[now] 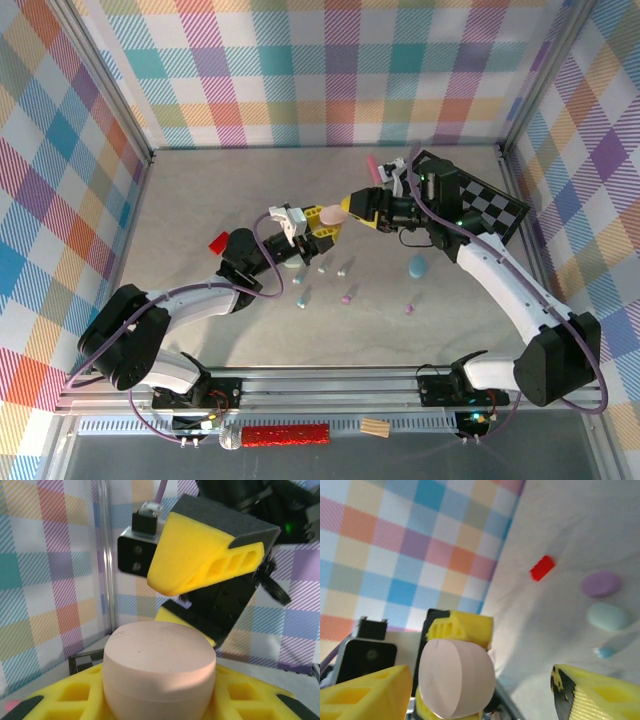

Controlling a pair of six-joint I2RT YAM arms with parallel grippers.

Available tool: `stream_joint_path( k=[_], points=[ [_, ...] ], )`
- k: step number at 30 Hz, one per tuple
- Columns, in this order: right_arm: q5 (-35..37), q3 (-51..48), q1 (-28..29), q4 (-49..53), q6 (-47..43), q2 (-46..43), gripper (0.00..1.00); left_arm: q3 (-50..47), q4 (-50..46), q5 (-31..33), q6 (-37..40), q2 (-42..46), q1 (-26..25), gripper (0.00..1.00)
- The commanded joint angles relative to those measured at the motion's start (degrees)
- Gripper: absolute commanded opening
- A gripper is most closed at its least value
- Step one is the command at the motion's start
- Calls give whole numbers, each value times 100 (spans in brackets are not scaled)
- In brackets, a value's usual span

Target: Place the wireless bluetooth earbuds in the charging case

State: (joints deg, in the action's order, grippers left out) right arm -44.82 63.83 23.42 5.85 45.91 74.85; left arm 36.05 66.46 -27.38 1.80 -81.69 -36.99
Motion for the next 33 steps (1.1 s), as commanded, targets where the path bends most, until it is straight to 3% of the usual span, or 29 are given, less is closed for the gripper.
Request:
stream_joint_path(
  k=[1,8,17,24,33],
  points=[
    [-1045,-89,24,-1304,1020,153,71,131,560,-28,-176,-112,-36,38],
    [-1343,-187,22,-2323,1734,355,63,226,562,31,-138,-172,-36,38],
    [-1402,-230,31,-2230,1666,475,49,244,538,48,-103,-216,-36,38],
    [-1408,-251,49,-2131,1550,582,49,279,552,31,-108,-275,-36,38],
    [-1151,-305,35,-2070,1487,532,23,263,503,64,-91,-330,-36,38]
  ],
)
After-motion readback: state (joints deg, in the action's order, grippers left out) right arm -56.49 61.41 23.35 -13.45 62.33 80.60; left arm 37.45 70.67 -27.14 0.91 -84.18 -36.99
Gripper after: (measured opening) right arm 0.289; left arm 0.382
